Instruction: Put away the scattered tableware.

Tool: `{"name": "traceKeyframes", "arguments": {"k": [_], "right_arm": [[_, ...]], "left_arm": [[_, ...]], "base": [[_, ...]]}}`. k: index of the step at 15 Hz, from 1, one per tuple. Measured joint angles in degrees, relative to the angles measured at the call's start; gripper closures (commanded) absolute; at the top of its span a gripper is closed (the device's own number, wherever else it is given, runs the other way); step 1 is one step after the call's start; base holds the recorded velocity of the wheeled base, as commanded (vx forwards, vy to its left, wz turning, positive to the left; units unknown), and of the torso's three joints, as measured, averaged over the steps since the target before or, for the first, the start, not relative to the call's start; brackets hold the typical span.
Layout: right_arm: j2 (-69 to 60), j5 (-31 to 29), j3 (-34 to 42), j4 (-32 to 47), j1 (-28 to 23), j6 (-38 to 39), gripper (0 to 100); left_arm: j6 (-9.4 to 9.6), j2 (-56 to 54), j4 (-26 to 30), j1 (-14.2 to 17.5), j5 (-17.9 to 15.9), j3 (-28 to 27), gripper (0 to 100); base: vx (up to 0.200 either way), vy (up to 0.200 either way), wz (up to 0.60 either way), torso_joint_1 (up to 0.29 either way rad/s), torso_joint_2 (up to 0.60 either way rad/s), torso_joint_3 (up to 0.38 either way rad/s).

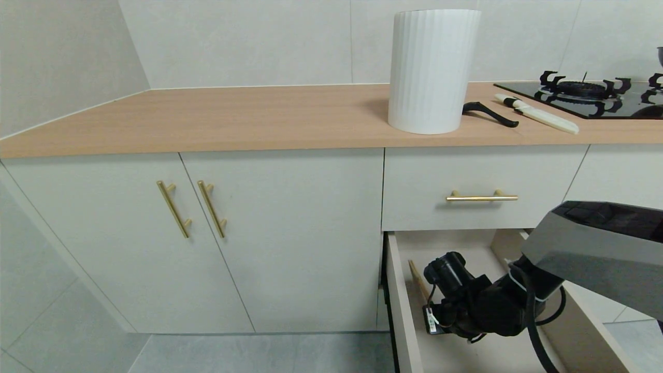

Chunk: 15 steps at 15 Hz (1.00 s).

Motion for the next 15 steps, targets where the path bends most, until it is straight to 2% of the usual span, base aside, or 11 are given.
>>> {"name": "traceKeyframes", "arguments": {"k": [8, 9, 15], "right_arm": [[0.73, -0.88, -0.12, 0.06, 0.05, -0.02, 100], [0.74, -0.91, -0.12, 0.09, 0.05, -0.02, 0], [0.74, -0.90, -0.20, 0.09, 0.10, 0.00, 0]], "left_arm": [[0.00, 0.00, 0.00, -0.02, -0.02, -0.02, 0], [0.00, 0.00, 0.00, -0.02, 0.00, -0.02, 0], [-0.02, 0.00, 0.00, -0.02, 0.00, -0.02, 0]], "base": [[0.000, 0.000, 0.00, 0.000, 0.00, 0.000], [0.000, 0.000, 0.00, 0.000, 0.00, 0.000], [0.000, 0.000, 0.00, 0.000, 0.00, 0.000]]}}
